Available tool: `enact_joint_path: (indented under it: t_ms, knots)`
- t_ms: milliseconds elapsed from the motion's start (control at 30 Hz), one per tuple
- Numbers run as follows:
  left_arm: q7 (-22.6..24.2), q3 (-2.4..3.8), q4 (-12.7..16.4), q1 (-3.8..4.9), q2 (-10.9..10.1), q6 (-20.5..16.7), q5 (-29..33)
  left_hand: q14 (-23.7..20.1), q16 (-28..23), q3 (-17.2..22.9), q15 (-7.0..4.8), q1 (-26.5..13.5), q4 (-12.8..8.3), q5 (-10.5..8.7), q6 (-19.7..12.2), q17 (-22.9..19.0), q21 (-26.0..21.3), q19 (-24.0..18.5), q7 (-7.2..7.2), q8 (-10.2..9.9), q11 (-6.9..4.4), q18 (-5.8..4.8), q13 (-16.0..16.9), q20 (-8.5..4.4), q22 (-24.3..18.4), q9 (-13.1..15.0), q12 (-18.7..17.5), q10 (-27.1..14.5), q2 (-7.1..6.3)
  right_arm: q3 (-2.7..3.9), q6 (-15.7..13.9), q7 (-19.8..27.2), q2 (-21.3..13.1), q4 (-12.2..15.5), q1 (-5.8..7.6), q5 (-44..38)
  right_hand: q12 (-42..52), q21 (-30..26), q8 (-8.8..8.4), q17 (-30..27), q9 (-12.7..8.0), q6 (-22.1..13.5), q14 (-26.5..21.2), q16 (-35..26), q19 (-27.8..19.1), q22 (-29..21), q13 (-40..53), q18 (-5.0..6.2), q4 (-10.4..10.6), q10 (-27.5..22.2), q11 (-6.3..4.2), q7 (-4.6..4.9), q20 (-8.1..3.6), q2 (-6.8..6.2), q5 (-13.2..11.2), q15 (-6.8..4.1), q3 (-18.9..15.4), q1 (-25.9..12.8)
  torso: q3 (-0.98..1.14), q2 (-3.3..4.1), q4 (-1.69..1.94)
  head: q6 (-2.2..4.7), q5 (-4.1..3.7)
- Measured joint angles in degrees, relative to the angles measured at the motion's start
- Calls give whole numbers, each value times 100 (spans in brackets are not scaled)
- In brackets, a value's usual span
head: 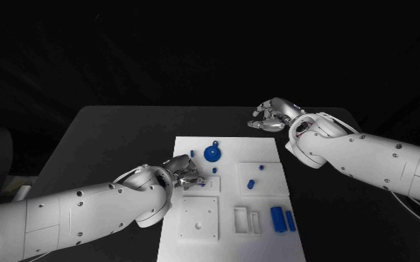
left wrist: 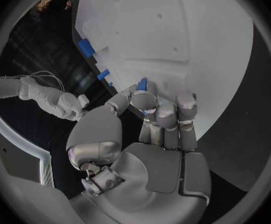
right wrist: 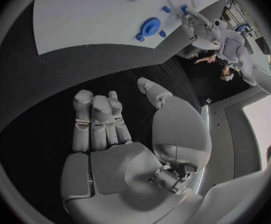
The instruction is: Assemble the parts on the task board
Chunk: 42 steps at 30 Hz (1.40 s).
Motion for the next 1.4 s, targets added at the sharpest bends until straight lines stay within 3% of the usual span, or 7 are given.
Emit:
enact_joint_path:
  t_ms: [1400]
  knots:
    - [-11, 26, -11, 9, -10, 206, -173, 6, 0, 25, -10, 32, 5, -60, 1, -18, 0, -3, -1, 13, -9, 3, -2, 21, 2, -5, 23, 9, -31, 0, 16, -1, -8, 1, 0, 6, 0, 0, 0, 3, 0, 23, 0, 0, 22, 0, -9, 0, 16, 0, 0, -5, -1, 0, 22, 0, -16, 0, -7, -1, 3, -38, -13]
